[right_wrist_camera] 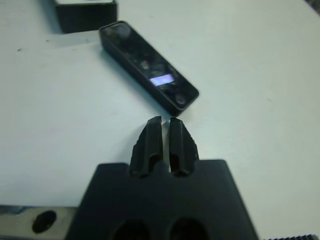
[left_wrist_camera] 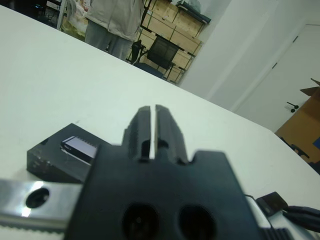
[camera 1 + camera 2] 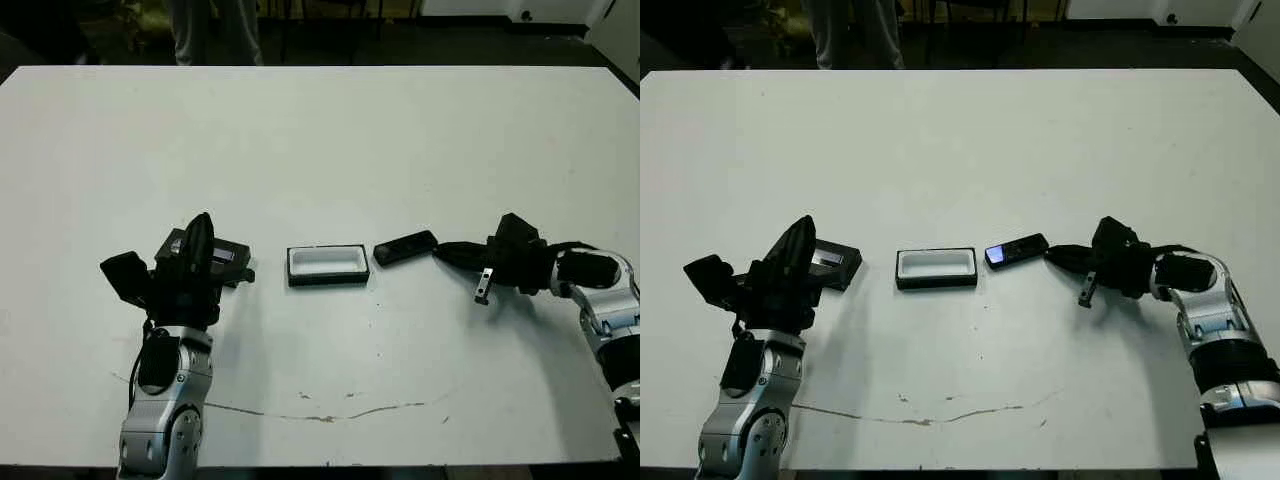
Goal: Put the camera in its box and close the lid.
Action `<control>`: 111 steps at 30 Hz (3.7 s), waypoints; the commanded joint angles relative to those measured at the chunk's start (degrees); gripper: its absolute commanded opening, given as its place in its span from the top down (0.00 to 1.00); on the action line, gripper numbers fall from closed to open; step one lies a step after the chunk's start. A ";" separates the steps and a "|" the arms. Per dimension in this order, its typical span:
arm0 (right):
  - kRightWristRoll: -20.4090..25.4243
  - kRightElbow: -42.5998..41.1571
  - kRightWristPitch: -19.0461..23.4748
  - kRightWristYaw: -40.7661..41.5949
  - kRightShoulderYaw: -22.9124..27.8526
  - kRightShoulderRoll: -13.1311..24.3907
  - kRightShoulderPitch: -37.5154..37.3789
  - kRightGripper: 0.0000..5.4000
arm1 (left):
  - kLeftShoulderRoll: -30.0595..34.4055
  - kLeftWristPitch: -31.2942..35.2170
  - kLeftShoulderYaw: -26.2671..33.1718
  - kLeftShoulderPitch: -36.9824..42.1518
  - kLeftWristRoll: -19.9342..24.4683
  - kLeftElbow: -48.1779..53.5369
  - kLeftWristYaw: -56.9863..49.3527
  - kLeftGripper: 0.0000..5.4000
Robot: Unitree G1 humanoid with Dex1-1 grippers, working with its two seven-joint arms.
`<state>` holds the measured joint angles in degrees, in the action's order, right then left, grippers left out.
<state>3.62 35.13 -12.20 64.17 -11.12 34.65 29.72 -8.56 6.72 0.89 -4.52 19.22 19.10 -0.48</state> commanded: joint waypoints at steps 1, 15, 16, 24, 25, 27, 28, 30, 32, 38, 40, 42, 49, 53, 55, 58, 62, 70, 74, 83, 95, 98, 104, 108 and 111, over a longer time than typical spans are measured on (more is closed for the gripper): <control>-0.12 -3.71 6.14 5.67 -1.65 2.68 -2.99 0.99 | 0.26 0.83 0.30 -0.67 -0.40 -0.21 -0.43 1.00; 5.11 -27.66 27.06 18.11 0.31 13.55 0.03 0.99 | 0.05 0.56 0.19 -0.89 -0.30 -0.16 -0.49 1.00; 5.92 -27.40 27.21 17.11 1.47 13.06 0.09 0.99 | 0.05 0.44 0.22 -0.89 -0.22 -0.25 -0.40 1.00; 5.91 -18.11 20.13 11.31 4.79 8.92 6.70 0.99 | 0.15 0.65 0.07 -0.97 -0.90 -0.08 -0.85 1.00; 5.14 -17.31 19.38 10.68 4.44 8.66 7.72 0.98 | 0.12 0.68 0.03 -1.02 -0.96 0.01 -0.91 1.00; 3.11 -16.10 18.91 8.67 3.42 7.95 9.41 0.93 | 0.08 0.63 0.07 -1.10 -0.76 0.06 -0.77 1.00; 1.87 -15.46 18.20 7.62 2.72 7.44 10.17 0.89 | 0.00 0.48 0.15 -1.13 -0.51 -0.01 -0.63 1.00; -0.94 -14.59 15.65 5.97 0.84 6.54 11.47 0.81 | -0.03 0.13 0.31 -1.13 -0.15 -0.23 -0.28 1.00; -3.36 -12.95 12.04 5.70 -1.13 5.78 12.84 0.72 | 0.05 0.12 0.36 -1.16 -0.04 -0.26 -0.17 1.00; -11.23 -5.83 5.63 8.49 -8.77 2.86 19.46 0.47 | 0.13 0.33 0.39 -1.06 -0.23 -0.14 -0.42 1.00; -13.92 -4.11 4.70 9.48 -11.32 1.97 21.72 0.39 | 0.08 0.45 0.39 -1.11 -0.25 -0.05 -0.57 1.00; -16.81 -3.49 3.98 10.51 -13.84 1.25 23.72 0.31 | 0.04 0.56 0.33 -1.18 -0.45 0.07 -0.81 1.00; -22.55 -5.42 7.66 15.27 -18.70 -0.63 27.50 0.02 | 0.09 0.22 0.39 -1.19 -0.25 -0.14 -0.48 1.00; -23.46 -5.07 7.92 18.52 -19.97 -1.13 29.35 0.00 | 0.32 0.11 0.43 -1.18 -0.54 -0.24 -0.40 1.00; -23.82 -4.29 6.37 19.57 -20.57 -1.27 30.35 0.00 | 0.12 0.11 0.43 -1.28 -0.41 -0.18 -0.50 1.00; -24.38 -3.77 5.22 19.95 -20.84 -1.33 30.97 0.00 | -0.03 0.35 0.46 -1.27 -0.01 -0.11 -0.48 1.00; -24.70 -1.50 6.45 20.80 -21.12 -2.12 31.77 0.03 | 0.14 0.15 0.45 -1.11 -0.33 -0.31 -0.41 1.00; -28.10 4.66 2.80 17.96 -22.84 -4.08 32.50 0.30 | -0.15 0.71 0.19 -1.26 -0.54 0.21 -1.20 1.00; -28.99 9.08 -1.19 16.76 -23.34 -4.98 32.79 0.47 | -0.02 0.31 0.16 -1.24 -0.42 -0.03 -1.02 1.00; -32.01 13.64 -4.19 14.77 -24.95 -6.71 33.02 0.63 | -0.14 0.21 -0.08 -1.32 -0.80 -0.03 -1.30 1.00; -32.06 17.04 -6.26 14.90 -25.42 -8.69 33.25 0.49 | -0.38 -0.03 0.05 -1.33 -0.21 -0.31 -1.06 1.00; -32.03 16.76 -6.63 14.19 -25.25 -8.70 32.63 0.62 | -0.26 -0.14 -0.03 -1.28 -0.27 -0.41 -1.01 1.00; -33.05 14.25 -6.20 12.28 -25.59 -7.88 30.65 0.86 | -0.12 -0.24 0.12 -1.15 -0.31 -0.41 -1.01 1.00; -32.93 13.81 -7.32 12.30 -25.77 -7.49 29.50 0.93 | -0.22 0.05 0.13 -1.01 -0.22 -0.14 -1.24 1.00; -33.53 14.06 -5.76 12.58 -26.28 -7.75 28.98 0.93 | 0.01 0.20 0.08 -0.89 -0.38 -0.01 -1.19 1.00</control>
<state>-28.39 48.05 -18.47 75.87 -35.46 27.26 62.60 -8.56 6.26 0.72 -4.76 19.25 19.37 -1.24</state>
